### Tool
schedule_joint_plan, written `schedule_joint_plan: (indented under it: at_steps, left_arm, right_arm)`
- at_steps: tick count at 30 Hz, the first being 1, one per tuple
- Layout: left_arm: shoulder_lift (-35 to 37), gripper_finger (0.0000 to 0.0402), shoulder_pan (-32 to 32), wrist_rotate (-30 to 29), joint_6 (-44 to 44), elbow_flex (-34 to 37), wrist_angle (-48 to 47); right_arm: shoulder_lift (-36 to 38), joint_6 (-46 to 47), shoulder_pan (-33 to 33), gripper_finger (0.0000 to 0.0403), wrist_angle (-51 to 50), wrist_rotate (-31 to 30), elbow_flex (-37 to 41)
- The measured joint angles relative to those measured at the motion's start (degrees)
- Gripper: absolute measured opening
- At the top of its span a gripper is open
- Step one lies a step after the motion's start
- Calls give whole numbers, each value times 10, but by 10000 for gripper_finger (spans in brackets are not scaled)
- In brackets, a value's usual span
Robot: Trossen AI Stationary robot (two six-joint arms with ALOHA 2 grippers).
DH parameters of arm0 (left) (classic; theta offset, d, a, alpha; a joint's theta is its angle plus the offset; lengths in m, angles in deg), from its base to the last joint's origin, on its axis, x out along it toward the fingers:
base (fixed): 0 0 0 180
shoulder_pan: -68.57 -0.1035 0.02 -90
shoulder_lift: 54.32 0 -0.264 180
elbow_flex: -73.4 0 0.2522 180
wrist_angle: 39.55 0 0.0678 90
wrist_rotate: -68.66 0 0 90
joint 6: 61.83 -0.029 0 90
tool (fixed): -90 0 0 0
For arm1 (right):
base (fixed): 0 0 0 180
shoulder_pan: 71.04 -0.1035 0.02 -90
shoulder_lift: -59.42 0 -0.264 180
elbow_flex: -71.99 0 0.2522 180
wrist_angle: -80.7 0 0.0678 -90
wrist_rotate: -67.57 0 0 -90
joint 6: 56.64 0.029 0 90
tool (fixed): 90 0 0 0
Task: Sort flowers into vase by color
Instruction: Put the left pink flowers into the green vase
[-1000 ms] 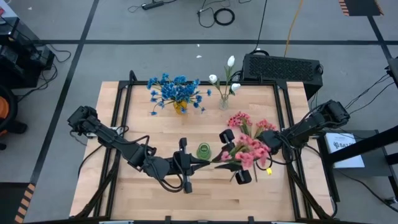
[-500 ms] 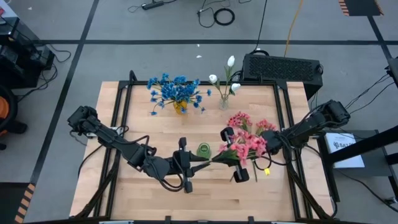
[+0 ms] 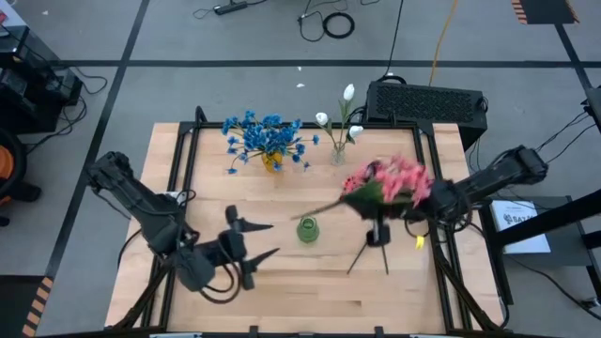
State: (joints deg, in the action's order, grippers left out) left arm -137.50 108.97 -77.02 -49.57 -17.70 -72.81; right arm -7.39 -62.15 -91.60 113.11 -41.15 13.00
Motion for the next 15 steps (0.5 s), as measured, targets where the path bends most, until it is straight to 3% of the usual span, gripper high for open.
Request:
schedule_joint_plan:
  at_steps: [2, 4, 10, 15]
  left_arm:
    - [15, 255, 9, 3, 36, 0, -48]
    - [18, 255, 14, 13, 75, 0, -84]
    - [16, 255, 19, 20, 99, 0, -118]
    - [15, 255, 17, 29, 111, 0, -143]
  right_arm:
    - [23, 10, 7, 3, -13, -49, -1]
    - [43, 14, 22, 3, -62, -56, -20]
    - [44, 60, 45, 2, -349, -50, -139]
    - [39, 100, 45, 2, -469, -6, -191]
